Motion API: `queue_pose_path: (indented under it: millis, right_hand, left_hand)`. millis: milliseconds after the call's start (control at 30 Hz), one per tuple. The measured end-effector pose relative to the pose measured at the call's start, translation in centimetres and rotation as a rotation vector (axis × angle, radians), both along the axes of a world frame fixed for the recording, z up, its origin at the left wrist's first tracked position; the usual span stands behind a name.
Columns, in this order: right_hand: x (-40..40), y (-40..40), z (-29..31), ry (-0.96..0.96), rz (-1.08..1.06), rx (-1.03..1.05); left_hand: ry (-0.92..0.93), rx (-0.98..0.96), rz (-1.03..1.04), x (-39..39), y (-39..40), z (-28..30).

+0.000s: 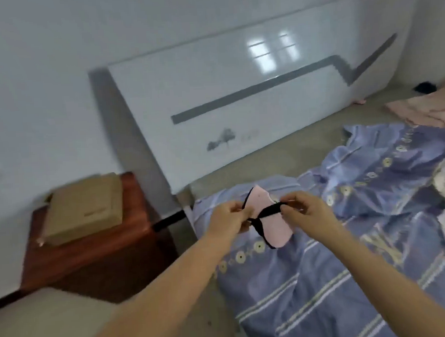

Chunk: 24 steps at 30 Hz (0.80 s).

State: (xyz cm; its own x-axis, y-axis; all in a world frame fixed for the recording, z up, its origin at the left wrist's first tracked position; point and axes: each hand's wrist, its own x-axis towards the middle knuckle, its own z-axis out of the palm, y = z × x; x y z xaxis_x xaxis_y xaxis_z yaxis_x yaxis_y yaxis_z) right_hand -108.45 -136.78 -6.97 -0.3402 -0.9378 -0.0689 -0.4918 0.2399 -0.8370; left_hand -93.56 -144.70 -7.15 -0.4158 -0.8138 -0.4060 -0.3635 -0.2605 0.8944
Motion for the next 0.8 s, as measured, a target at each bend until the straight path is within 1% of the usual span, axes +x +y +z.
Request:
queue_pose_path:
  millis: [100, 200, 267, 333, 433, 600, 700, 800]
  right_hand:
    - [8.6, -4.6, -3.4, 0.056, 0.339, 0.118]
    - [17.5, -7.4, -6.0, 0.058, 0.607, 0.171]
    - [22.6, -8.8, -7.4, 0.092, 0.724, 0.22]
    - [26.8, -10.2, -8.7, 0.096, 0.764, 0.28]
    - [31.8, -12.7, -10.8, 0.127, 0.74, 0.343]
    - [38.1, -18.4, -16.1, 0.24, 0.605, 0.46]
    - [40.8, -21.4, -19.9, 0.266, 0.462, 0.576]
    - [42.8, -24.0, -23.8, 0.175, 0.221, 0.637]
  left_hand:
    - [-0.201, -0.027, 0.183, 10.2, 0.1, -2.9]
    - [-0.442, -0.079, 0.336, 19.8, 0.7, -5.2]
    - [-0.552, -0.079, 0.447, 25.4, 1.2, -6.6]
    - [-0.608, -0.051, 0.568, 30.5, 1.5, -7.9]
    - [-0.677, -0.018, 0.683, 37.0, 0.9, -9.9]
    - [-0.731, -0.02, 0.669, 46.1, -4.0, -14.6]
    - [-0.73, 0.017, 0.643, 50.2, -7.9, -18.4]
    - [-0.722, 0.024, 0.587, 52.6, -11.8, -23.1]
